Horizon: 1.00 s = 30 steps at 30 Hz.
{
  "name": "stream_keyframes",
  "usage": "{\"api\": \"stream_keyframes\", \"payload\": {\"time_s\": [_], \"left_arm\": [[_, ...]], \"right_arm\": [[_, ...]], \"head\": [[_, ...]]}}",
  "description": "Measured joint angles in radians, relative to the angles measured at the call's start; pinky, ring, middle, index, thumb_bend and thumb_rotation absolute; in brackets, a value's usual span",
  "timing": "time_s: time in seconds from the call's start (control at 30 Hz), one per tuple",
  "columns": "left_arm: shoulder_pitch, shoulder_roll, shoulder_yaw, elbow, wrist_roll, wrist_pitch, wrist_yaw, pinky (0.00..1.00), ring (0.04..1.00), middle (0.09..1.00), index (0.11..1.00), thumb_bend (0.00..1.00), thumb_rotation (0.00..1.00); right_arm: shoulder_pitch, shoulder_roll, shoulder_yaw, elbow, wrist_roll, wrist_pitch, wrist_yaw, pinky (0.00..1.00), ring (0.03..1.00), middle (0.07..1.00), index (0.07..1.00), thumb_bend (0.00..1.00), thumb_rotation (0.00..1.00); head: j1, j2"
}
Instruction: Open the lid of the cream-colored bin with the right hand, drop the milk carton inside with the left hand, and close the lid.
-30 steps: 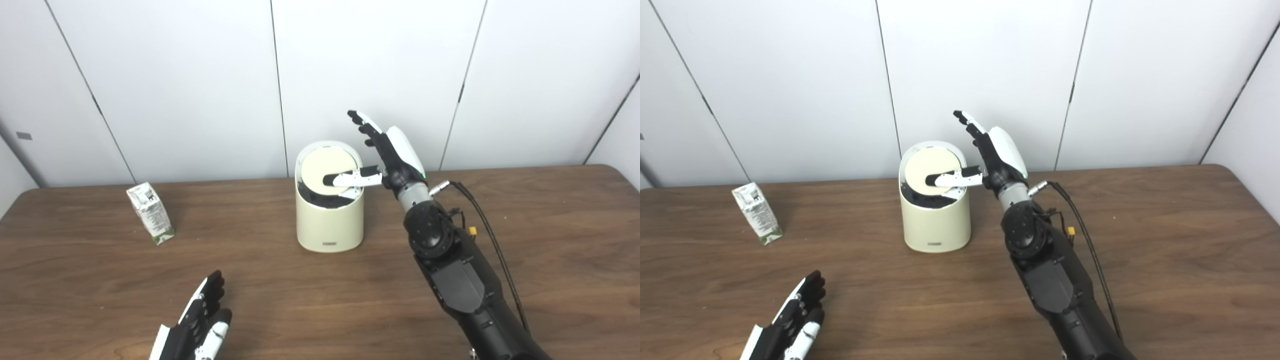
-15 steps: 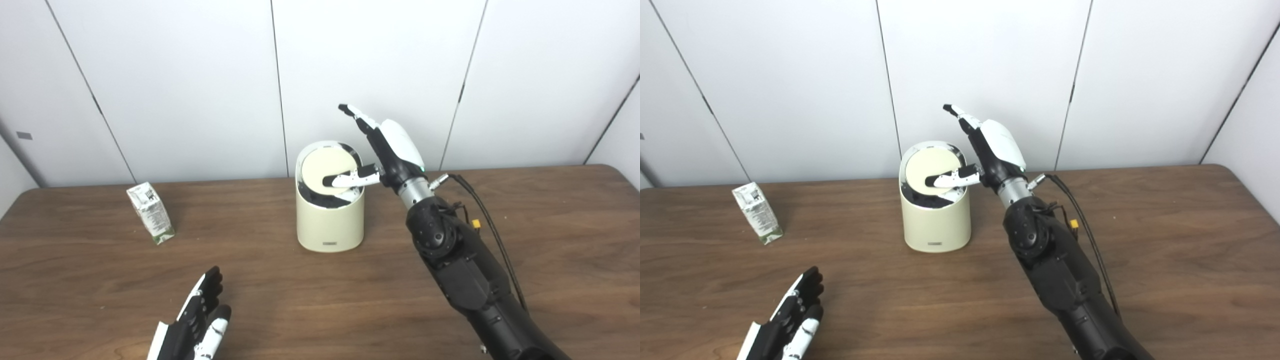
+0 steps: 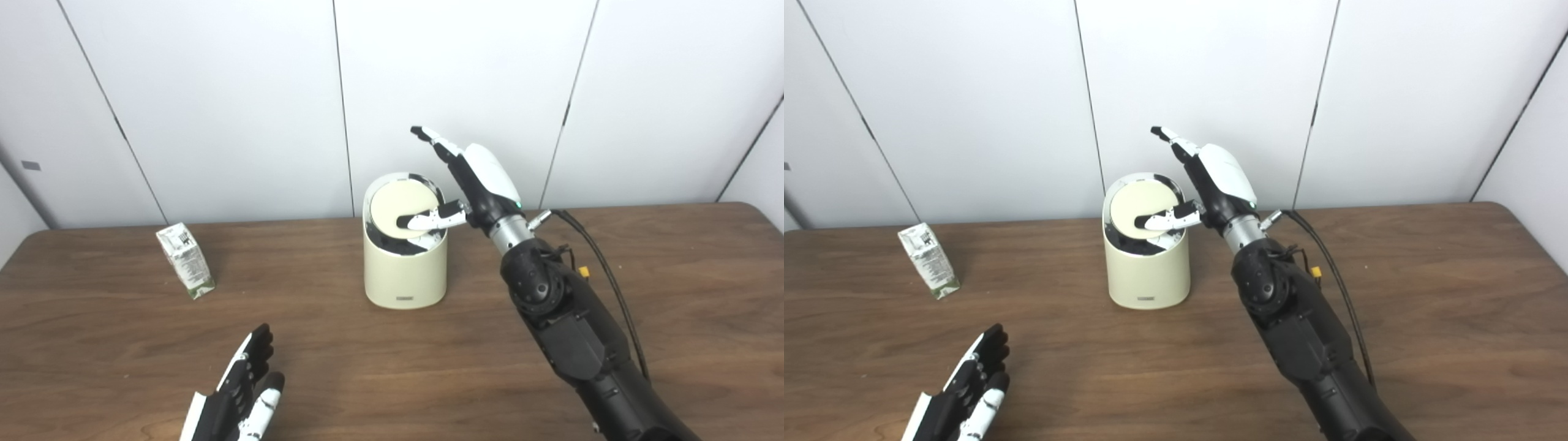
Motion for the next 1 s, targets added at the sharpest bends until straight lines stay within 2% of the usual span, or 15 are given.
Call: {"api": "stream_keyframes", "payload": {"time_s": [0.07, 0.17, 0.2, 0.3, 0.33, 0.43, 0.53, 0.67, 0.77, 0.87, 1.0], "left_arm": [[0.0, 0.0, 0.0, 0.0, -0.002, 0.002, 0.0, 0.97, 0.956, 0.962, 0.99, 0.36, 0.56], [0.003, 0.0, 0.0, -0.004, -0.038, 0.01, -0.003, 0.99, 0.963, 0.972, 0.999, 0.33, 0.56], [0.004, -0.001, 0.0, -0.007, -0.047, 0.012, -0.004, 0.99, 0.969, 0.977, 1.0, 0.31, 0.57], [0.005, -0.002, 0.0, -0.022, -0.081, 0.016, -0.004, 0.99, 0.973, 0.979, 1.0, 0.3, 0.59], [0.006, -0.002, 0.0, -0.025, -0.086, 0.017, -0.005, 1.0, 0.975, 0.979, 1.0, 0.29, 0.63], [0.008, -0.002, 0.0, -0.027, -0.104, 0.025, -0.004, 1.0, 0.969, 0.969, 0.997, 0.32, 0.79], [0.008, -0.002, 0.0, -0.027, -0.114, 0.031, -0.002, 1.0, 0.966, 0.961, 0.986, 0.33, 0.85], [0.009, -0.001, 0.002, -0.035, -0.119, 0.048, 0.0, 1.0, 0.977, 0.97, 0.992, 0.33, 0.9], [0.013, -0.002, 0.005, -0.035, -0.137, 0.054, 0.0, 1.0, 0.978, 0.975, 0.995, 0.31, 0.89], [0.014, -0.001, 0.006, -0.035, -0.142, 0.055, 0.0, 1.0, 0.973, 0.973, 0.994, 0.3, 0.89], [0.015, -0.001, 0.009, -0.048, -0.152, 0.059, 0.001, 1.0, 0.98, 0.977, 0.998, 0.28, 0.87]], "right_arm": [[0.025, 0.033, -0.054, -0.001, 0.069, 0.013, 0.002, 0.83, 0.897, 0.892, 0.889, 0.84, 0.26], [0.073, 0.087, -0.136, -0.029, 0.183, 0.07, 0.016, 0.83, 0.891, 0.888, 0.879, 0.81, 0.32], [0.088, 0.101, -0.157, -0.05, 0.22, 0.091, 0.022, 0.85, 0.897, 0.896, 0.891, 0.8, 0.36], [0.122, 0.127, -0.209, -0.12, 0.317, 0.175, 0.05, 0.86, 0.913, 0.914, 0.912, 0.77, 0.4], [0.129, 0.129, -0.218, -0.141, 0.343, 0.199, 0.059, 0.84, 0.91, 0.915, 0.911, 0.77, 0.4], [0.144, 0.12, -0.221, -0.171, 0.374, 0.238, 0.077, 0.82, 0.891, 0.906, 0.894, 0.76, 0.41], [0.187, 0.099, -0.214, -0.227, 0.379, 0.252, 0.094, 0.84, 0.884, 0.904, 0.901, 0.73, 0.48], [0.289, 0.01, -0.151, -0.327, 0.308, 0.256, 0.122, 0.84, 0.88, 0.893, 0.896, 0.69, 0.56], [0.379, -0.047, -0.139, -0.394, 0.267, 0.255, 0.131, 0.83, 0.88, 0.893, 0.897, 0.69, 0.62], [0.457, -0.086, -0.138, -0.445, 0.254, 0.249, 0.143, 0.82, 0.876, 0.896, 0.901, 0.67, 0.67], [0.538, -0.103, -0.134, -0.512, 0.245, 0.227, 0.153, 0.82, 0.881, 0.906, 0.906, 0.68, 0.71]], "head": [[0.0, 0.0], [0.003, 0.0], [0.003, 0.0], [-0.003, 0.002], [-0.003, 0.002], [-0.002, 0.003], [-0.002, 0.003], [-0.008, 0.011], [-0.011, 0.017], [-0.009, 0.02], [-0.011, 0.026]]}}
